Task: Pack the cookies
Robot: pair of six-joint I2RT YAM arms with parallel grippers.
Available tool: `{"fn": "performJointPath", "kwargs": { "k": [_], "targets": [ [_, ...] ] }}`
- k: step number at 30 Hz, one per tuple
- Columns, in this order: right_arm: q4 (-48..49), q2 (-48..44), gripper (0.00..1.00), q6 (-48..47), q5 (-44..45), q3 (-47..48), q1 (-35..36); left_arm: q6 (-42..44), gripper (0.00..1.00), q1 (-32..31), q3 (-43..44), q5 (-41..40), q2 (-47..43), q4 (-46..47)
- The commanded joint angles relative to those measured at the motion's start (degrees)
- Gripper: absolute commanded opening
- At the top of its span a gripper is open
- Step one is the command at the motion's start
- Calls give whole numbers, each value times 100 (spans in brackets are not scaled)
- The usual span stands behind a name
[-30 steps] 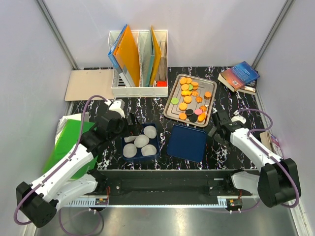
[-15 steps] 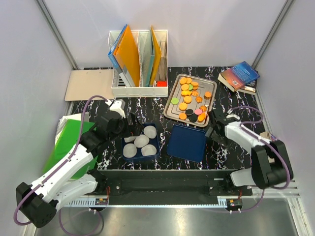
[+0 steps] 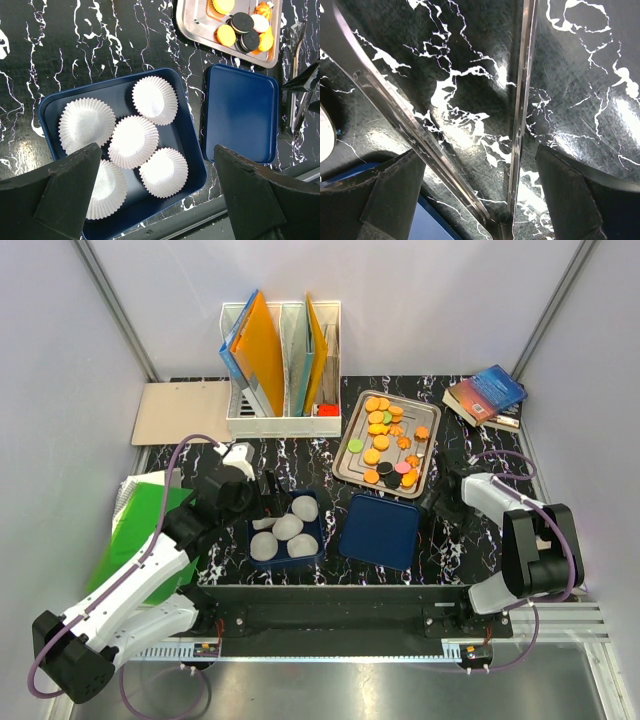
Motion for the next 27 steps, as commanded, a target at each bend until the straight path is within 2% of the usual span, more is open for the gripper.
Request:
{"fn": "performJointPath", "kwargs": {
  "k": [1, 3, 6, 7, 8, 9, 10, 13, 22, 23, 27],
  "targets": [
    [-27, 194, 95, -165, -94, 76, -137, -6, 99, -13, 92, -1, -67, 119],
    [-71, 185, 92, -113, -60, 85, -146, 3, 99, -13, 92, -19, -84, 110],
    [-18, 54, 59, -86, -112, -11, -146, 3, 99, -13, 83, -27, -111, 101],
    [-10, 1, 52, -112, -129, -29, -146, 3, 99, -13, 66, -28, -119, 101],
    [77, 1, 52, -165, -251, -47, -155, 3, 99, -13, 74, -28, -111, 101],
    [96, 9, 55, -226, -305, -56, -146, 3, 99, -13, 74, -19, -102, 101],
    [131, 88, 64, -270, -375, -47, -146, -5, 99, -13, 74, -19, -93, 101],
    [157, 272, 72, -385, -578, 14, -146, -14, 99, -13, 66, -10, -102, 110],
    [272, 405, 73, -473, -982, -56, -260, -58, 99, -13, 48, -36, -146, 75],
    [272, 405, 72, -464, -982, -82, -278, -67, 99, -13, 48, -36, -146, 75],
    [272, 81, 50, -324, -868, -187, -313, -85, 99, -4, 22, -28, -155, 57]
  ]
}}
